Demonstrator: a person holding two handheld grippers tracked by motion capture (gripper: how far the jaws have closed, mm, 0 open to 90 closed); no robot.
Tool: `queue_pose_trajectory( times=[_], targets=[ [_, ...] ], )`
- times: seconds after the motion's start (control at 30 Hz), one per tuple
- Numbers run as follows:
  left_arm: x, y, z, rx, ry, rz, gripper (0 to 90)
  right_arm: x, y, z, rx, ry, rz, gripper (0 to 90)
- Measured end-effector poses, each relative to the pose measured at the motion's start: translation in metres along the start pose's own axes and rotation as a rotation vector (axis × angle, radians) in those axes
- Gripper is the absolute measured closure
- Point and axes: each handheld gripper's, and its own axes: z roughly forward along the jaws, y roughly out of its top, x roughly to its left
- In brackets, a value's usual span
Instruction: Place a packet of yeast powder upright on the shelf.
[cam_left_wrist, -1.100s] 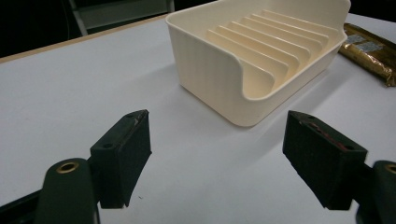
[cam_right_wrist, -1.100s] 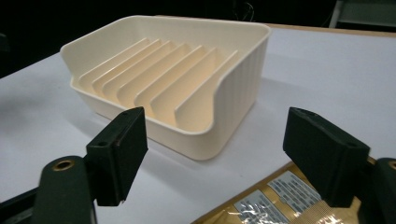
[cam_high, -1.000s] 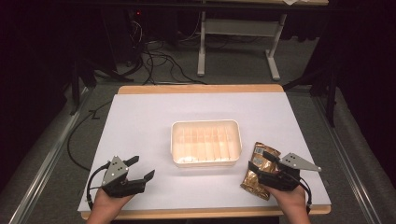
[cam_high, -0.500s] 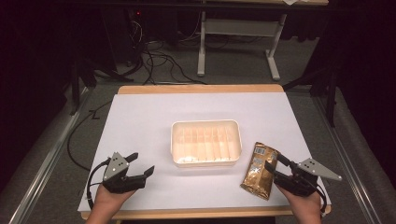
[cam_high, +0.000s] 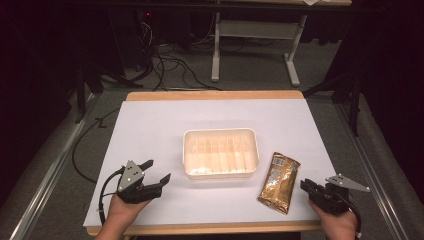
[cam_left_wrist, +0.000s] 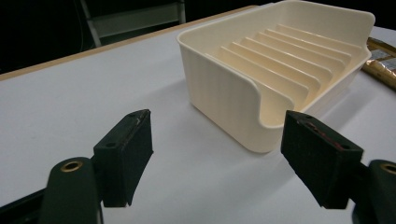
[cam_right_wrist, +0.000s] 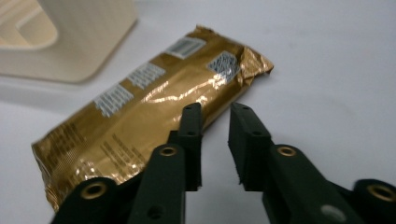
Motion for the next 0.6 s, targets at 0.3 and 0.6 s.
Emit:
queue_pose_trajectory(
  times=[0.3, 0.6],
  targets=[
    [0.005, 0.000, 0.001, 0.007, 0.013, -0.037, 20.9, 0.014, -0.003, 0.013, 0.112, 0.057, -0.049, 90.0],
    [0.003, 0.000, 0.003, 0.025, -0.008, -0.015, 19.9, 0.043, -0.002, 0.027, 0.184, 0.175, -0.158, 90.0]
  ],
)
